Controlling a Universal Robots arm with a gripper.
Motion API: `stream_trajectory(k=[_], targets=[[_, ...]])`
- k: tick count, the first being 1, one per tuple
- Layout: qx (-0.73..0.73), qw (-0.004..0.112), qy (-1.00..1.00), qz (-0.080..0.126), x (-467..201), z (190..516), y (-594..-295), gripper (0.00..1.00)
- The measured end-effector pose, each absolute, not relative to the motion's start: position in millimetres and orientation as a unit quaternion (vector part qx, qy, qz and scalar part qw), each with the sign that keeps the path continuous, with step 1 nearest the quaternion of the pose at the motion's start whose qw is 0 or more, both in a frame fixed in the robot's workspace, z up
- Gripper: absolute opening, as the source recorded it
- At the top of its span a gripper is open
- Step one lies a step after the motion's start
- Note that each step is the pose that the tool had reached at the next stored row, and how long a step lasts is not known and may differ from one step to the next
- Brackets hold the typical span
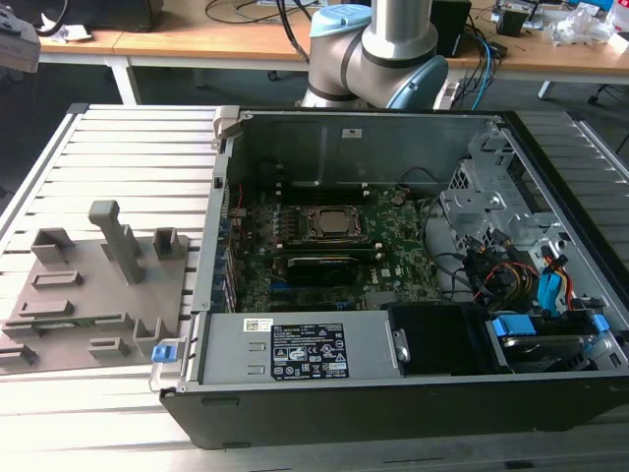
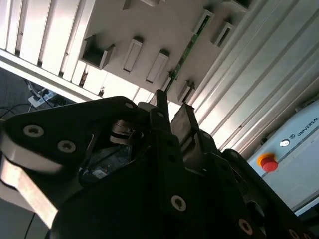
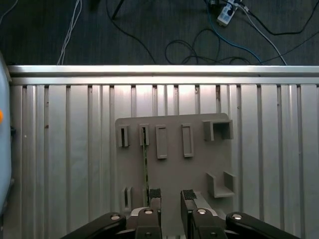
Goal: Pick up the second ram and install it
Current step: 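Pick up the second ram and move it above second insertion slot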
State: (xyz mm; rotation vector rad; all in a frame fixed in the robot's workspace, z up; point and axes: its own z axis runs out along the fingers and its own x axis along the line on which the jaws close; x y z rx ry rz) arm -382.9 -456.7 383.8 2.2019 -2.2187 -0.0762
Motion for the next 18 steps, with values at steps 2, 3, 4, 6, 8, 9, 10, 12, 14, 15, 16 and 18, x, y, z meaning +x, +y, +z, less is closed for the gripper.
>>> stream_trajectory(k=[2,3,4,6,8,9,10,12,14,15,16,18], targets=[[0.704,0.007,-0.71,-0.024,-383,382,-457,0.3],[0.704,0.007,-0.71,-0.024,-383,381,-457,0.3],[0.704,0.007,-0.71,-0.024,-383,380,-457,0.3],[0.704,0.007,-0.71,-0.024,-383,375,-457,0.3],[0.704,0.007,-0.71,-0.024,-383,373,-457,0.3],[0.704,0.007,-0.71,-0.024,-383,372,-457,0.3],[0.704,0.007,-0.71,-0.024,-383,371,-457,0.3],[0.704,0.007,-0.71,-0.024,-383,370,-457,0.3],[0.704,0.007,-0.71,-0.024,-383,368,-457,0.3],[0.704,0.007,-0.71,-0.024,-383,368,-457,0.3],[0.704,0.007,-0.71,-0.024,-383,367,-457,0.3],[0.704,0.007,-0.71,-0.024,-383,366,-457,0.3]])
